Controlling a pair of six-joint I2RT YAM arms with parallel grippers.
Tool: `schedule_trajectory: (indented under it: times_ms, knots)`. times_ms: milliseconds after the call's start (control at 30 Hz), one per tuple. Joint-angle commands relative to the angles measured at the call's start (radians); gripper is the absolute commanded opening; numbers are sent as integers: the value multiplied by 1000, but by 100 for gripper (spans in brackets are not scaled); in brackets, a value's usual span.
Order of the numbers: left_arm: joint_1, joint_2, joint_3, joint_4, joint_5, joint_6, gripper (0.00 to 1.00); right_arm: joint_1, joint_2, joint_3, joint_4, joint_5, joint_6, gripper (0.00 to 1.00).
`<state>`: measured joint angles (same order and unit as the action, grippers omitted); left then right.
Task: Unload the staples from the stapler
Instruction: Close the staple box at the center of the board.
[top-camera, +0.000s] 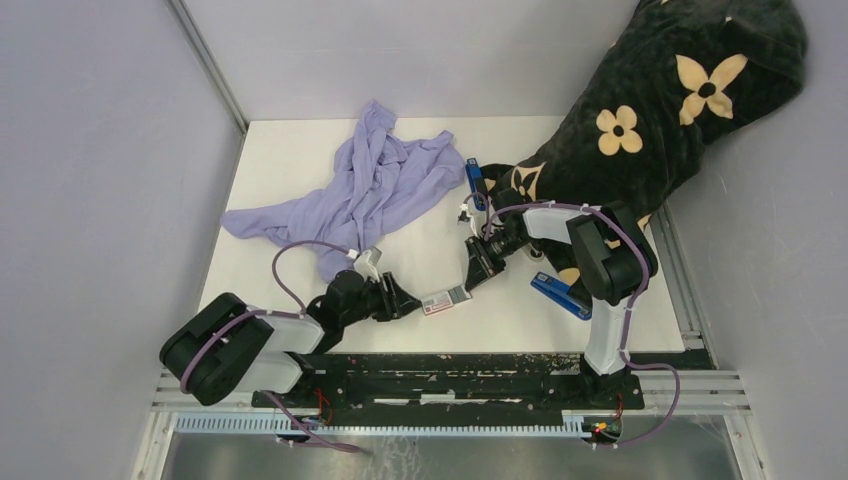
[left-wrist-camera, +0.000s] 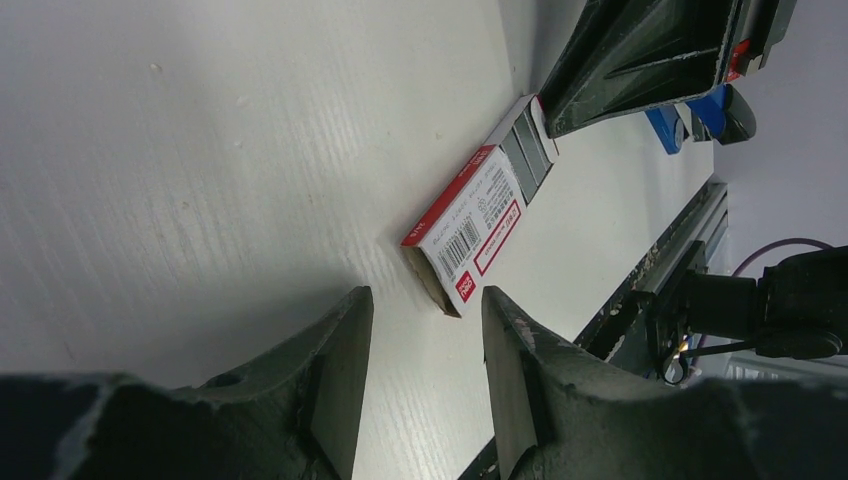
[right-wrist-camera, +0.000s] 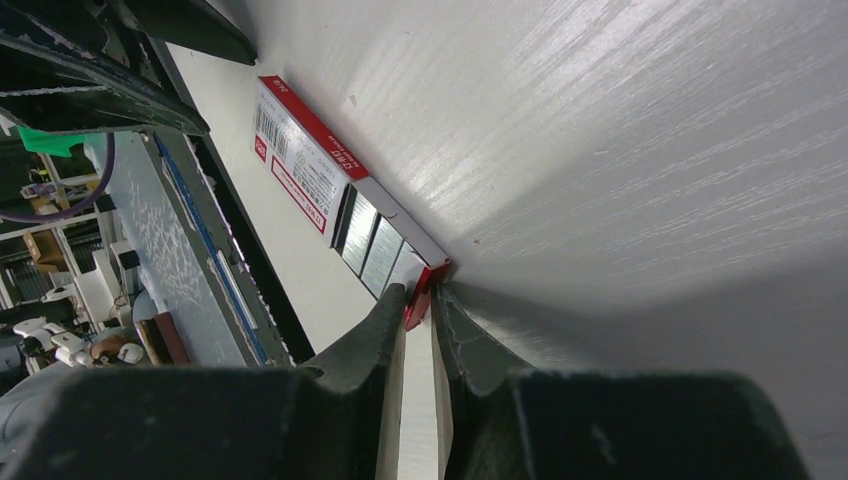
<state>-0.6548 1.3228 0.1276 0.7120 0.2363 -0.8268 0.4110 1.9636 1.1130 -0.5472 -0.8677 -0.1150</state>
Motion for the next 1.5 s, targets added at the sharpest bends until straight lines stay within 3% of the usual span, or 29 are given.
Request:
schedule_trajectory:
  times_ms: [0,333,767,1067,1467]
  knots:
    - [-15,25,33,1,15,-37,52,12,4,29,8,-10,3,19]
    - [-44,47,53,-35,3,-43,46,30,-14,10,40,10,26,16]
    - [-81,-115,33,-191,-42,-83,50,36,-32,-7,66,19,50,16]
    - [-159,-14,77,-172,-81,-144,47,41,-38,-12,72,22,58,16]
    - [-159,96,134,-196,-71,-100,31,55,-45,-10,67,11,58,16]
